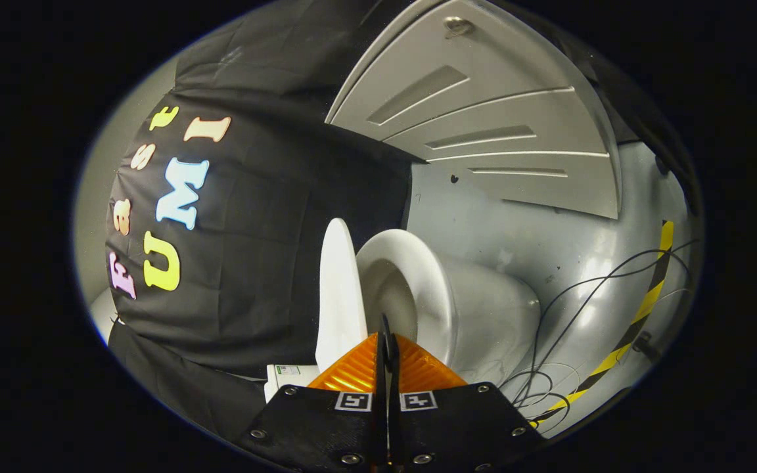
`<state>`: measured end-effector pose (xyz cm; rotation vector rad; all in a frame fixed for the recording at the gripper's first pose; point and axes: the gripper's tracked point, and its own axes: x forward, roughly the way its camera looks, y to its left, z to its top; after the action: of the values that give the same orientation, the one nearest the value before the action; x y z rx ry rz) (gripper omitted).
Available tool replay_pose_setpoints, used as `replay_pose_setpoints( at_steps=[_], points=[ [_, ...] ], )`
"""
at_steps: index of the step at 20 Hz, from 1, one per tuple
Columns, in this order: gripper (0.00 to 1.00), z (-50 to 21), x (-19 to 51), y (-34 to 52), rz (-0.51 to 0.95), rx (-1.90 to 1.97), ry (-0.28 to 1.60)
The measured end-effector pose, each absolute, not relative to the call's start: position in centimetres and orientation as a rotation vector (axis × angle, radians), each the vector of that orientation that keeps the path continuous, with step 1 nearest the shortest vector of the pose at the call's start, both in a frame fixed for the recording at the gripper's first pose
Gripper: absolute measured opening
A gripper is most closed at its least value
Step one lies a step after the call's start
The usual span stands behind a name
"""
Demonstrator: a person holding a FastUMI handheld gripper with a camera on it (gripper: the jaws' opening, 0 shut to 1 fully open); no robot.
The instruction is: Open the toilet lid.
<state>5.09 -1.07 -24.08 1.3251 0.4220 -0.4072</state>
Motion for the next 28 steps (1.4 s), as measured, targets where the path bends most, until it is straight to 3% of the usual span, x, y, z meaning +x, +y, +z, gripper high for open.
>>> replay_pose_setpoints(
  at_steps=[14,28],
  points=[
    [0.01,-13.0,6.6,3.0,-0.268,1.208,0.321],
    [0.01,-7.7,7.7,6.8,-0.185,1.041,0.309]
  ],
)
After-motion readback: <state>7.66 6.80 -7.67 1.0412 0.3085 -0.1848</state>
